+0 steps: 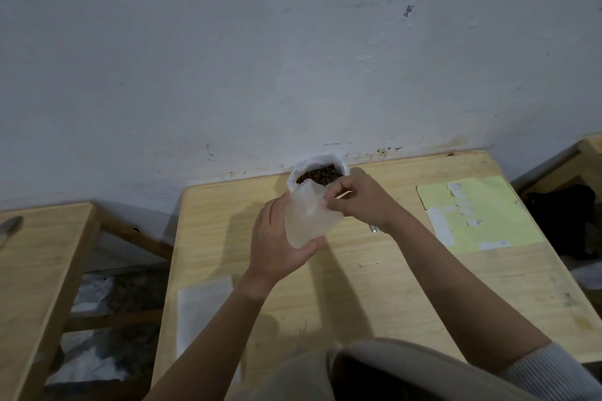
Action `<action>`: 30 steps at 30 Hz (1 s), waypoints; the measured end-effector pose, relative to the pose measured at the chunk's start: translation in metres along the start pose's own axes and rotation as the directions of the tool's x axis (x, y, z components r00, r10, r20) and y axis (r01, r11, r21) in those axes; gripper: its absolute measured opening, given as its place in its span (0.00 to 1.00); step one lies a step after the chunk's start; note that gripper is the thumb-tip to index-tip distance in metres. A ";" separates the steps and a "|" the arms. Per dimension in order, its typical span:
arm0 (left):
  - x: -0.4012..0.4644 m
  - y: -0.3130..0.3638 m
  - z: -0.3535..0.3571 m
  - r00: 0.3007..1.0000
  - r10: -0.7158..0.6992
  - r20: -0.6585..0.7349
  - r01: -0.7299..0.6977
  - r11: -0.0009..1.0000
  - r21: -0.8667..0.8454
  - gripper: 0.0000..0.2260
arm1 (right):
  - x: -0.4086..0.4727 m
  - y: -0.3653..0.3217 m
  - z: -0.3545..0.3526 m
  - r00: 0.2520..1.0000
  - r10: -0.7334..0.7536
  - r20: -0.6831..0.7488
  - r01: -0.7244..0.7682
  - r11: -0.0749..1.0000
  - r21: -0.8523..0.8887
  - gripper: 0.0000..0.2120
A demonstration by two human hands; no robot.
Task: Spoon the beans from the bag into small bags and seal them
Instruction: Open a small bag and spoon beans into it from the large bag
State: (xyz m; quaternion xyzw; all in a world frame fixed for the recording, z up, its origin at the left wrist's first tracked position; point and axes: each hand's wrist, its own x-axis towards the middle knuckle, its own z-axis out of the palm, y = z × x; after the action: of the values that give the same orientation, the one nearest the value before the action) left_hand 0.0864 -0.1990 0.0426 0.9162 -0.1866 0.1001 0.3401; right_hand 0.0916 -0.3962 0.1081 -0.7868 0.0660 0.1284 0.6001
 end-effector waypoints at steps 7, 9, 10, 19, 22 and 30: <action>-0.009 -0.017 0.014 0.987 -0.158 0.029 0.157 0.987 0.015 0.46 | 0.020 0.102 -0.008 0.811 0.174 -0.559 -0.301 0.943 -0.142 0.08; -0.009 -0.019 0.016 0.984 -0.175 0.039 0.174 0.985 0.017 0.46 | 0.026 0.129 -0.005 0.784 0.201 -0.587 -0.384 0.900 -0.205 0.12; -0.010 -0.020 0.016 0.982 -0.182 0.042 0.181 0.983 0.017 0.46 | 0.029 0.137 -0.003 0.774 0.217 -0.595 -0.410 0.888 -0.209 0.13; -0.017 -0.035 0.022 0.981 -0.179 0.074 0.173 0.981 0.085 0.45 | 0.039 0.150 0.007 0.720 0.152 -0.677 -0.421 0.871 -0.252 0.11; -0.016 -0.035 0.022 0.978 -0.199 0.067 0.193 0.978 0.080 0.45 | 0.036 0.142 0.000 0.662 0.080 -0.745 -0.336 0.921 -0.200 0.09; -0.008 -0.035 0.025 0.939 -0.335 0.073 0.333 0.942 0.031 0.47 | 0.021 0.087 -0.037 0.395 -0.241 -0.886 0.116 0.970 -0.213 0.05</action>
State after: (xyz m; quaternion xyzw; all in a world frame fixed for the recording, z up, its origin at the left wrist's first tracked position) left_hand 0.0946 -0.1885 0.0011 0.9409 -0.0406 0.0072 0.3363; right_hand 0.0933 -0.4540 0.0307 -0.7668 0.2869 -0.3778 0.4324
